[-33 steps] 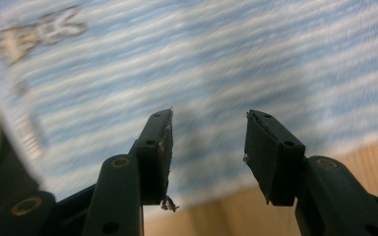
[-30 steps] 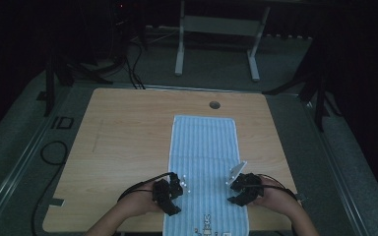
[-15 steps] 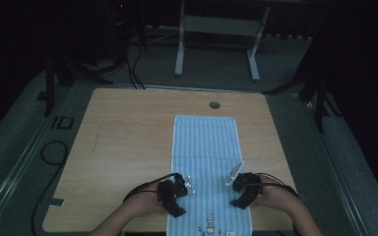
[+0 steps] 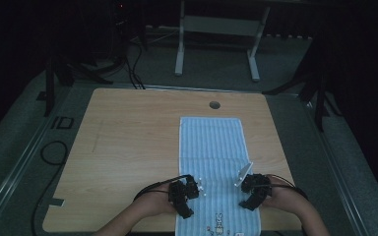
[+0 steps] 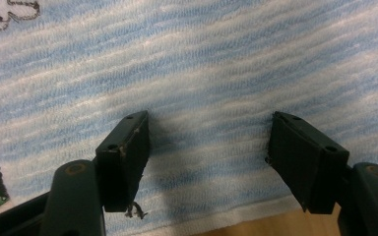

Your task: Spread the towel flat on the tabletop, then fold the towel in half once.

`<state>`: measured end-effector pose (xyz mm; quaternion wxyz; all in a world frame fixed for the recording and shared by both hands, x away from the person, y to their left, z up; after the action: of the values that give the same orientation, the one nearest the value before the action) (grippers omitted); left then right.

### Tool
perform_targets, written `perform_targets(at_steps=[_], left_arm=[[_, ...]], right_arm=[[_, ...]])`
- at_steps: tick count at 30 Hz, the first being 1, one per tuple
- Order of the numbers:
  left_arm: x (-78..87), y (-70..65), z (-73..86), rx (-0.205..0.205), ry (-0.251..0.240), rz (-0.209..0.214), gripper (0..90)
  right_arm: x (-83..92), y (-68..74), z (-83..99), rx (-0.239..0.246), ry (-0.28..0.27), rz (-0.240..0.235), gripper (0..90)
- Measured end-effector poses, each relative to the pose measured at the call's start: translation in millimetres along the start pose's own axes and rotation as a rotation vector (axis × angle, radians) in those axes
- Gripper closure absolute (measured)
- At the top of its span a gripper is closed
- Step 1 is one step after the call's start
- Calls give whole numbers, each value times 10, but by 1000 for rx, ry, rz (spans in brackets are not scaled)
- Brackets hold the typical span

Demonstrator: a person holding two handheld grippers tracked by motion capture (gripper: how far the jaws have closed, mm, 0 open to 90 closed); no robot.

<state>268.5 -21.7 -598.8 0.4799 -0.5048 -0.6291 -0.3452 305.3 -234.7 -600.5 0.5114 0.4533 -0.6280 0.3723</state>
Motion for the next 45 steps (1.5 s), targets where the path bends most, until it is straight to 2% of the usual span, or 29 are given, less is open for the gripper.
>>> perform_targets(at_steps=[5,7,10,12,13,14,15,16,17,19,20,21,22,23,24,25,26,27,28,30,32,34,35,39,42,43,45], left_arm=[[22,-103,74,0,-3,27,399],[34,-121,79,11,-10,47,398],[115,-75,72,40,-36,62,397],[155,-37,68,50,-47,57,397],[237,73,76,62,-58,24,397],[237,73,76,62,-58,24,397],[280,154,88,74,-62,1,397],[336,283,109,82,-64,-37,397],[336,283,109,82,-64,-37,397],[375,404,125,104,-67,-57,396],[396,518,133,130,-69,-69,395],[396,518,133,130,-69,-69,395],[405,574,133,139,-72,-75,395],[405,574,133,139,-72,-75,395],[425,743,113,152,-79,-101,395],[428,784,98,148,-88,-101,395],[428,784,98,148,-88,-101,396],[419,898,70,155,-84,-111,395],[410,958,56,160,-75,-120,396],[395,1068,14,174,-74,-119,396],[378,1184,-25,188,-64,-136,396],[353,1272,-72,207,-73,-124,397],[342,1319,-90,211,-71,-119,398],[298,1537,-162,224,-64,-134,411],[265,1711,-201,250,-61,-142,421],[249,1763,-204,248,-45,-150,424],[210,1830,-239,245,-48,-150,425]], right_arm=[[6,78,12,11,-2,-2,314],[19,81,9,5,-5,-19,313],[78,58,-7,-6,-24,-28,321],[108,41,-13,-9,-37,-32,322],[164,-23,-21,-31,-62,-30,321],[164,-23,-21,-31,-62,-30,321],[194,-68,-21,-44,-72,-25,322],[252,-176,-24,-72,-86,-6,321],[252,-176,-24,-72,-86,-6,321],[306,-256,-34,-86,-93,0,320],[353,-338,-62,-97,-115,-9,321],[353,-338,-62,-97,-115,-9,321],[375,-385,-75,-98,-124,-1,325],[393,-432,-89,-102,-132,1,336],[421,-525,-109,-102,-137,18,381],[430,-602,-125,-110,-143,41,404],[430,-602,-125,-110,-143,41,404],[437,-741,-151,-128,-145,61,450],[434,-794,-159,-128,-145,70,476],[414,-952,-181,-152,-129,107,513],[386,-1067,-208,-160,-111,108,522],[372,-1162,-252,-174,-110,100,534],[364,-1191,-275,-162,-107,94,538],[292,-1355,-335,-126,-54,151,569],[213,-1445,-389,-131,-44,140,584],[189,-1476,-407,-136,-42,137,587],[147,-1529,-435,-153,-39,133,587]])
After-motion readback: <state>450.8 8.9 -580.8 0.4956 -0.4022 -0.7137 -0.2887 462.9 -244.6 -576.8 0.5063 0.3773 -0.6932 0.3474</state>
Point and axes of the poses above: each handheld gripper's, and its own axes: x roughly backward along the jaws, z roughly out of its underside, y roughly to its left, the point moved 8 cm from there along -x, roughly forward along the jaws, and after that the axes turned 1 degree about -y, right-handed, at the moved point
